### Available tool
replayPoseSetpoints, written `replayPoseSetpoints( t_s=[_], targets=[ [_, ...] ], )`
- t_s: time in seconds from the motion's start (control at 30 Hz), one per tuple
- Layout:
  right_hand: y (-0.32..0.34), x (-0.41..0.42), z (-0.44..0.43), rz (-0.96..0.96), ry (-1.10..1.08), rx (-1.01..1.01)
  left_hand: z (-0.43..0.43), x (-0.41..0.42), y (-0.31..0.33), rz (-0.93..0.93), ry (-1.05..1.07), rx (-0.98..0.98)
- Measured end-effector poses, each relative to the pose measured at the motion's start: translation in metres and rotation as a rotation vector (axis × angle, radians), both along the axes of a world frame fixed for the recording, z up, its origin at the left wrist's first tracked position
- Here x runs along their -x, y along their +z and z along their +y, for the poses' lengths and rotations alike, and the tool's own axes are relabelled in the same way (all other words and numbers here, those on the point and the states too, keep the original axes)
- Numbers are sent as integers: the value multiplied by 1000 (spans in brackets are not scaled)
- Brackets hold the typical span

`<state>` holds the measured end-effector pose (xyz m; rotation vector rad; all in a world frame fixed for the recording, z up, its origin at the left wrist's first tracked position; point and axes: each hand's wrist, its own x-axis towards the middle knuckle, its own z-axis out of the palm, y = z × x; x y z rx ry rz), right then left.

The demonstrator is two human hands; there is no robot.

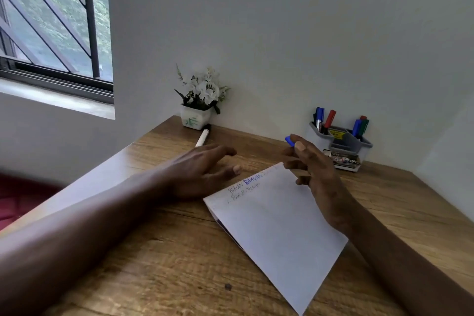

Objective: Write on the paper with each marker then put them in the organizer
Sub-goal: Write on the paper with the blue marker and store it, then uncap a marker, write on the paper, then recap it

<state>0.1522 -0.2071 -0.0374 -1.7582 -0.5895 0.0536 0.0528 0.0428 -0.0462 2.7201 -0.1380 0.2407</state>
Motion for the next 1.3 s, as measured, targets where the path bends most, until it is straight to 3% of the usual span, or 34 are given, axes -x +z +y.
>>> replayPoseSetpoints(
  t_s=[0.17,0.4,0.7,0.97,1.07,1.2,1.3],
  targets=[
    [1,-7,-5,18,-188,-47,-5,-9,-2,137,-5,-169],
    [26,-53,-39,-187,-539,-152,0,-14,-2,129,-41,-153],
    [92,-138,-76,-440,-910,-24,9,-25,-6,70,-85,-186],
    [77,-170,-78,-533,-953,178,13,-29,-6,74,-101,-185],
    [59,-175,-84,-448,-917,304,14,-30,-7,68,-109,-185],
    [42,-176,-89,-318,-780,616,14,-30,-8,56,-105,-185],
    [43,-177,-95,-230,-731,619,14,-31,-8,56,-104,-175]
  ],
)
